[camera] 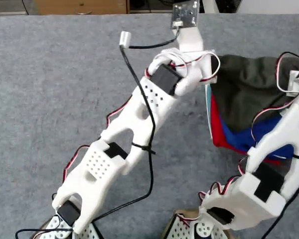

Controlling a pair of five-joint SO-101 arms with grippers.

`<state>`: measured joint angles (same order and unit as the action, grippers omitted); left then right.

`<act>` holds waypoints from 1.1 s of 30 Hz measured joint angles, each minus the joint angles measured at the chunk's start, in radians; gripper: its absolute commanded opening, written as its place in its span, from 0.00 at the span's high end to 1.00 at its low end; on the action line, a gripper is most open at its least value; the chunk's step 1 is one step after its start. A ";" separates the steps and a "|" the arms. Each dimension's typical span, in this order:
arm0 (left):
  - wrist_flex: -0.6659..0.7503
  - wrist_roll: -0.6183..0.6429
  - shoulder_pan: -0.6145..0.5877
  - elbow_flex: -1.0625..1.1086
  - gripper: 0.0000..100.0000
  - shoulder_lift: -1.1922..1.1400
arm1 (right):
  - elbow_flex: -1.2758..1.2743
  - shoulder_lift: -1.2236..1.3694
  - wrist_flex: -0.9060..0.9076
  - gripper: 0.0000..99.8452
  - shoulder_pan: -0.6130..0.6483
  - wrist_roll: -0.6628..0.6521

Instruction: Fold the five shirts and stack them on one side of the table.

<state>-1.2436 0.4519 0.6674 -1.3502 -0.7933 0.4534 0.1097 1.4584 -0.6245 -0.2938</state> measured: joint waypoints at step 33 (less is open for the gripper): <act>-0.089 -0.025 -0.137 0.002 0.85 0.032 | 0.058 0.043 0.224 0.68 -0.084 -0.282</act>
<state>-1.3326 0.4273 0.5309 -1.3487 -0.7610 0.5117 0.1527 1.6824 -0.7089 -0.5762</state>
